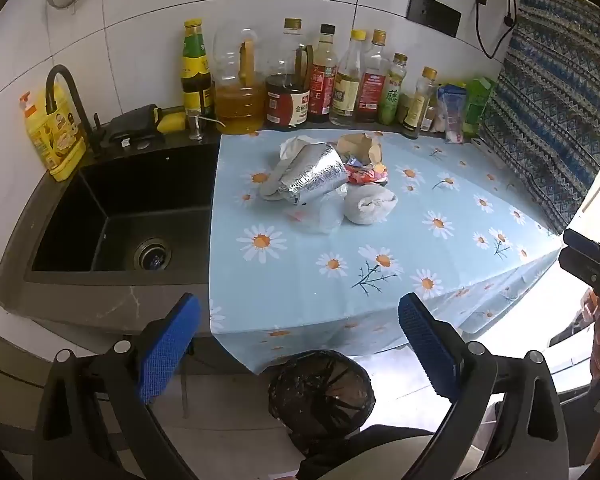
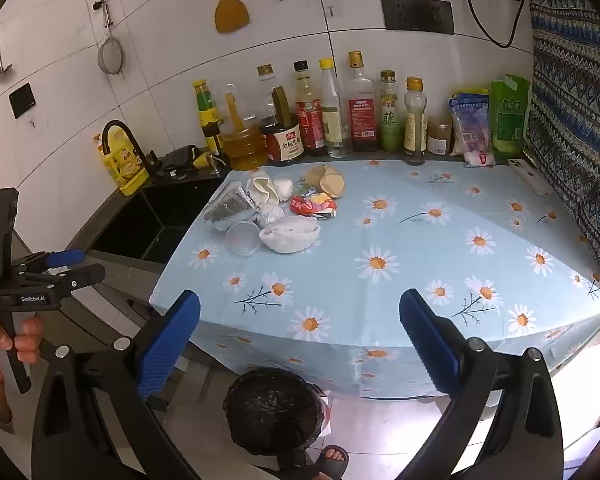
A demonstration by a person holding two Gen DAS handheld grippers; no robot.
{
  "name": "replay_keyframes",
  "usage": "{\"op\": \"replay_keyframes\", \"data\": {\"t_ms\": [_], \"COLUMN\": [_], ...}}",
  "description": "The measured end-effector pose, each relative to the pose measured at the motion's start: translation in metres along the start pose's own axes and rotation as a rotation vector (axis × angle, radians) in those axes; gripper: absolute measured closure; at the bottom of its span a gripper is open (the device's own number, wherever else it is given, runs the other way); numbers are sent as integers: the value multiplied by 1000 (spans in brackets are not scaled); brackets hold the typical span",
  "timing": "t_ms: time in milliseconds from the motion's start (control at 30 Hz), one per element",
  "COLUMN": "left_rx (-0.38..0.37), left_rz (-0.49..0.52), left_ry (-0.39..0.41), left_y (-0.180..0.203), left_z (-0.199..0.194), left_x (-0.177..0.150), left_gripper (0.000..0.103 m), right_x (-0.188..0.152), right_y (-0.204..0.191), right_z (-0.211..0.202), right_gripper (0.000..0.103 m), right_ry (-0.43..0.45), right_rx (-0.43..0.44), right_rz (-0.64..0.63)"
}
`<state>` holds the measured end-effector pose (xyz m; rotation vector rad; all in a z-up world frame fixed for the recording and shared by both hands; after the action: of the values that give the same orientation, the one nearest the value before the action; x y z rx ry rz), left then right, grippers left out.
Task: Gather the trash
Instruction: 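Move both tools toward the trash pile on the table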
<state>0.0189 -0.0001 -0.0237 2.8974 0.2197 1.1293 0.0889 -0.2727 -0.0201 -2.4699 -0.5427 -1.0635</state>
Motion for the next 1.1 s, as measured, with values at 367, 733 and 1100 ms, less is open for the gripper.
{"op": "replay_keyframes", "data": {"t_ms": [367, 733, 1100], "left_rx": [1, -28, -35], "left_rz": [-6, -12, -11], "left_ry": [5, -6, -10], "left_y": [10, 3, 1], "left_z": [-10, -7, -9], "left_x": [-5, -6, -7], "left_gripper": [7, 7, 7], "right_x": [-4, -2, -4], "right_y": [-10, -11, -15], "right_z": [-2, -9, -11], "right_gripper": [4, 4, 4], "right_ry": [18, 14, 17], "right_rx": [-3, -8, -4], "right_rz": [-20, -6, -9]}}
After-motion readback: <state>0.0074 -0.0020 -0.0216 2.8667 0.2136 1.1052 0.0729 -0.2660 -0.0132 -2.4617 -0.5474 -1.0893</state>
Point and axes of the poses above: each gripper's, at about its wrist camera, not at the fingertips, and z roughly the way its jaws point, y to its right, x to its top, the point moved 3 cm from there along z, roughly the way its jaws point, and after that the axes turned 4 degrees about y, right-handed, at the moved point
